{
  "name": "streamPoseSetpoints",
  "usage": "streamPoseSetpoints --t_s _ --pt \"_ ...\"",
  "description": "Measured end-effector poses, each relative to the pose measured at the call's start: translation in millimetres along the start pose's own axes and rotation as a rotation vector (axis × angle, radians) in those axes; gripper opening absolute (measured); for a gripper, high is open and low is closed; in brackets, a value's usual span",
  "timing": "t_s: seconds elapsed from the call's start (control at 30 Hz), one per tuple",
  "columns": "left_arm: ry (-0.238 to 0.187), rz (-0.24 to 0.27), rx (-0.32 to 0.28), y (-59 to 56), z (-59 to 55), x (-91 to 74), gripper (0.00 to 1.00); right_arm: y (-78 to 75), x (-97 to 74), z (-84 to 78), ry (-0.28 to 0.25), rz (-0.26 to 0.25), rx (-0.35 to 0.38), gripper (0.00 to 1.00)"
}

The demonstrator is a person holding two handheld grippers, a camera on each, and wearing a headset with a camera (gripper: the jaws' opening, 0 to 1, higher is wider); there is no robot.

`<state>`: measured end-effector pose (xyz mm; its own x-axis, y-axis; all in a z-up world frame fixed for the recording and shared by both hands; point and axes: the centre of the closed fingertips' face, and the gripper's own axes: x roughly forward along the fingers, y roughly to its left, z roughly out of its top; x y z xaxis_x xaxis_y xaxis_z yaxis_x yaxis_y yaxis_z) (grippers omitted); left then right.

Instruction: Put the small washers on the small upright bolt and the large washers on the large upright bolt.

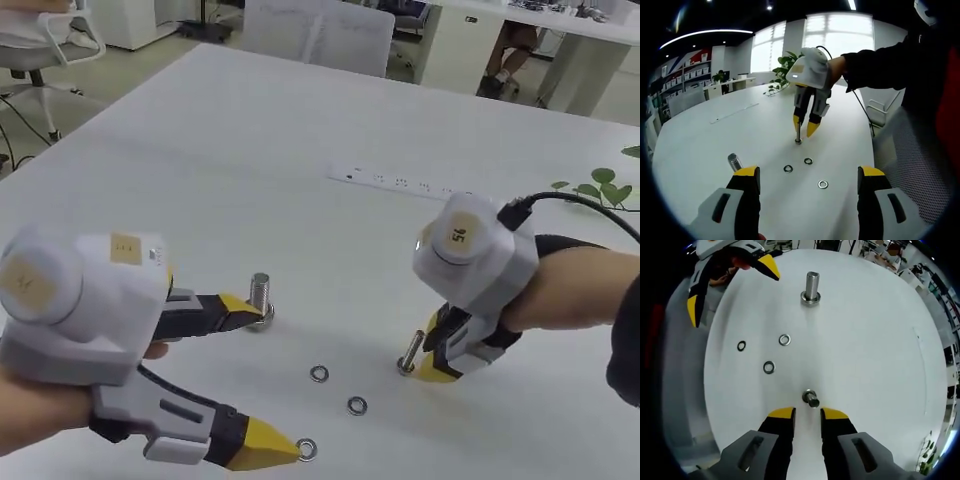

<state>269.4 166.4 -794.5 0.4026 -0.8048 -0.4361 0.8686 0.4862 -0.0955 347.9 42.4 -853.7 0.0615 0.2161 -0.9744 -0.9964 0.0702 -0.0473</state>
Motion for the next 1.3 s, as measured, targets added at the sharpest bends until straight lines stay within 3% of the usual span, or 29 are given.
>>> streamPoseSetpoints --t_s 0.67,1.3 --pt "-0.003 0.006 0.007 -0.4 2.0 -1.8 0.79 30.8 -1.9 3.1 -0.014 0.02 -0.007 0.21" --pt "-0.012 0.023 0.016 2.0 7.1 -5.9 0.79 58.8 2.9 29.7 -0.024 0.05 -0.077 0.21"
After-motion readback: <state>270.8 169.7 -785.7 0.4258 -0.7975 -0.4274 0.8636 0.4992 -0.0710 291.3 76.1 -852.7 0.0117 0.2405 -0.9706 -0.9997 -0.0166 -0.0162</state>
